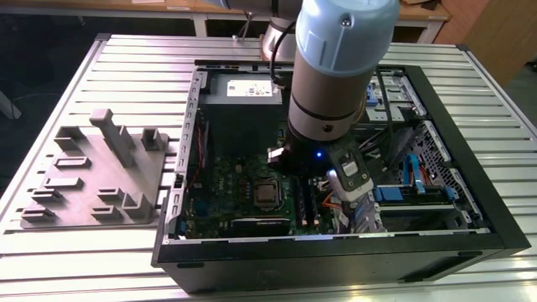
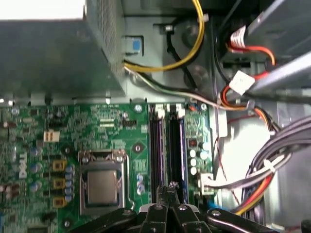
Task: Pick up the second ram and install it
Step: 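Press down the second ram until it locks into place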
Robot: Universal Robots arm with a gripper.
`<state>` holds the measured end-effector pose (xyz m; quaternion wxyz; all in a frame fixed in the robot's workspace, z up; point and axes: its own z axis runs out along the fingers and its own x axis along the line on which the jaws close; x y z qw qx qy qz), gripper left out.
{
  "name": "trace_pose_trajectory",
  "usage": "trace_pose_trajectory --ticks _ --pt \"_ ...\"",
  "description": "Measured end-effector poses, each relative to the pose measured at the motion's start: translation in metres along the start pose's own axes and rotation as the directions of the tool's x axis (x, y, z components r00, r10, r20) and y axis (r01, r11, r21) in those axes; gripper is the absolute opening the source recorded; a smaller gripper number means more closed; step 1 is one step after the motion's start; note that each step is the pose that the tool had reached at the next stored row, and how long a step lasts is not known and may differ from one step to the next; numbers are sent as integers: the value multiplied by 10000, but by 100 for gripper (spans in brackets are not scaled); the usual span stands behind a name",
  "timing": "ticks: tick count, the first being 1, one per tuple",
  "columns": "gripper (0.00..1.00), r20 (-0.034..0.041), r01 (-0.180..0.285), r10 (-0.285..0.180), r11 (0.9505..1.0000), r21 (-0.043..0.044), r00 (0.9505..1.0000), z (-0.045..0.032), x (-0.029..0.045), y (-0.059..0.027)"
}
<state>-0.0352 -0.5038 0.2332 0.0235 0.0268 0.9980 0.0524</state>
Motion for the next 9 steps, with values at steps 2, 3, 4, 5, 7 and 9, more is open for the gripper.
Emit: trace_pose_trajectory --ticks 2,3,4,5,7,9 --pt "7 0 0 0 10000 1 10000 2 2 29" --pt "7 -1 1 -1 10000 2 10000 -5 1 34" --pt "7 -1 2 -2 10000 2 10000 -24 0 37" --pt "7 0 1 -1 10000 0 10000 -44 -1 40" --pt "7 0 0 0 10000 1 10000 -86 -2 44" --pt "7 1 0 0 10000 -1 10000 -100 -2 46"
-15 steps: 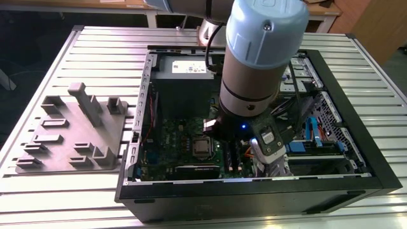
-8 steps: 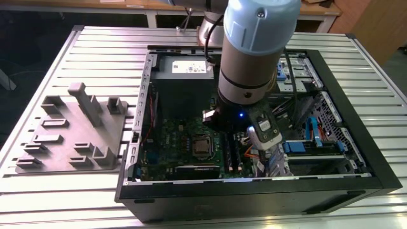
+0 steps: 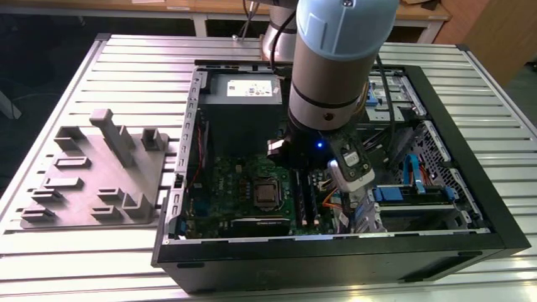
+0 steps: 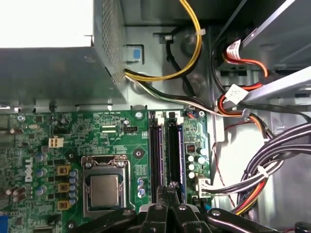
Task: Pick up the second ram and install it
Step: 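Press down the second ram until it locks into place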
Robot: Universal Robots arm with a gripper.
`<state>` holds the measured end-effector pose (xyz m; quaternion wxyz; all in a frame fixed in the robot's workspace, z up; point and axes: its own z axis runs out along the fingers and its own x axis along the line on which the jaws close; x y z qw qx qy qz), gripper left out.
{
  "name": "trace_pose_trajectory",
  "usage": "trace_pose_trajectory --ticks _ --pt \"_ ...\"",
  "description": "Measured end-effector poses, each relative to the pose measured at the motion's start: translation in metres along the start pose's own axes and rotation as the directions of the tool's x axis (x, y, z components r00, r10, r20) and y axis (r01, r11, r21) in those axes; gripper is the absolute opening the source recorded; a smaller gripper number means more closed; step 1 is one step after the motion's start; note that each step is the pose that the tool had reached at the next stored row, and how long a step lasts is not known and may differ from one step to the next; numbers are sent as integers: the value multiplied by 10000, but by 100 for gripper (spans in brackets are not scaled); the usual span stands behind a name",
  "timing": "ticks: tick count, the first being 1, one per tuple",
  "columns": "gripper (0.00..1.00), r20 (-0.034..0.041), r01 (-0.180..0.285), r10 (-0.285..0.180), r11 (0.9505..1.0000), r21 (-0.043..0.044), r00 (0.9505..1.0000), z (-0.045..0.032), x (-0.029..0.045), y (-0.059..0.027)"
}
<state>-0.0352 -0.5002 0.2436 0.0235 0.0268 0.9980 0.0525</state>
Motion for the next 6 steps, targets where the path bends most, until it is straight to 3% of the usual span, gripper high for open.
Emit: trace_pose_trajectory --ticks 6 --pt "7 0 0 0 10000 1 10000 -4 0 0"
